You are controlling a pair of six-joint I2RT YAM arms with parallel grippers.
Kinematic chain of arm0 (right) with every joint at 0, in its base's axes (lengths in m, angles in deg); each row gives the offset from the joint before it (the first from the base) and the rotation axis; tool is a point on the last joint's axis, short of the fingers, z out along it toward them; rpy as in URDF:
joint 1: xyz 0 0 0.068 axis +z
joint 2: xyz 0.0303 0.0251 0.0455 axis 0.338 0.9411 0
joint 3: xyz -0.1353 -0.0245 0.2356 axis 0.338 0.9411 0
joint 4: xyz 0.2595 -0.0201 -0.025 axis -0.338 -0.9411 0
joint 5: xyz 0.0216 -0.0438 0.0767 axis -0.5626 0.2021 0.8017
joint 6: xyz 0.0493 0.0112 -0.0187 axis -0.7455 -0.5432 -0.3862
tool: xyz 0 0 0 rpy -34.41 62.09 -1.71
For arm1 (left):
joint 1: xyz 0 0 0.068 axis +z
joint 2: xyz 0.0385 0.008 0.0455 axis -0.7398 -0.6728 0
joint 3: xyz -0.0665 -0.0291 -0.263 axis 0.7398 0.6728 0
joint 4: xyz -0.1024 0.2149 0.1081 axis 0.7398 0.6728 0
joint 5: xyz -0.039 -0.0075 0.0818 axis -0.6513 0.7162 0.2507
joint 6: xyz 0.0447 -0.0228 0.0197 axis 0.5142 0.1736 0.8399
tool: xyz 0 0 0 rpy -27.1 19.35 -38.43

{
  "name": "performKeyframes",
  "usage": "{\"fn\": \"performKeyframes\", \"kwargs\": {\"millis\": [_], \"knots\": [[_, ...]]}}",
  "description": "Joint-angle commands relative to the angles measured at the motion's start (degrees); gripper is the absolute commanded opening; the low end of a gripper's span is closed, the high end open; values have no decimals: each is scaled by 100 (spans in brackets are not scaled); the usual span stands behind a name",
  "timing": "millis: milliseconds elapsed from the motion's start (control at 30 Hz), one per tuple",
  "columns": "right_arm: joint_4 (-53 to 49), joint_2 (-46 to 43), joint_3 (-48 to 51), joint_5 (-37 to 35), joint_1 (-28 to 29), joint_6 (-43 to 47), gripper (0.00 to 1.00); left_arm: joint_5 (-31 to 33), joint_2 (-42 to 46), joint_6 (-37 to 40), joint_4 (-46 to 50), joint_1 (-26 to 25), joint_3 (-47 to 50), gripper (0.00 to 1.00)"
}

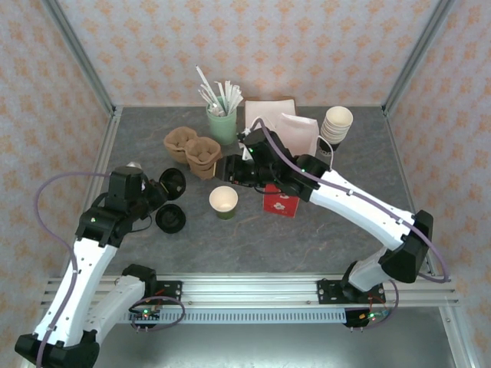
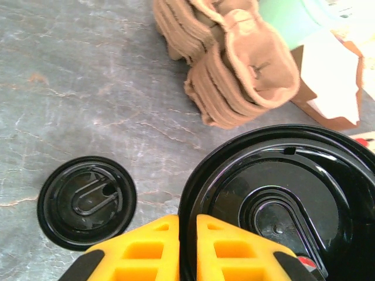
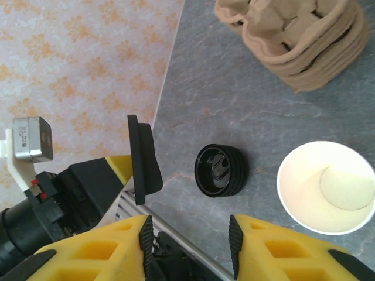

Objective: Pack the takeout coffee

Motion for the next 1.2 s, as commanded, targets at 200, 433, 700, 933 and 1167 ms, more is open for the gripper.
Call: {"fn": "performKeyframes", "kwargs": {"millis": [200, 433, 700, 933, 1167], "knots": [[-263, 504, -771, 530, 92, 175, 42, 118, -306, 89, 383, -656, -622, 13], [-390, 621, -941, 511, 141, 226, 43, 336, -486, -35, 272, -1165, -736, 13], [-468, 679, -915, 442, 159, 210, 43, 481, -679, -56, 219, -1470, -939, 13], [-474, 701, -958, 493, 164, 210, 43, 557, -813, -47, 205, -1608, -1027, 13], [-483, 763, -978, 513, 167, 220, 41, 579, -916, -39, 148, -1699, -1074, 13]]}}
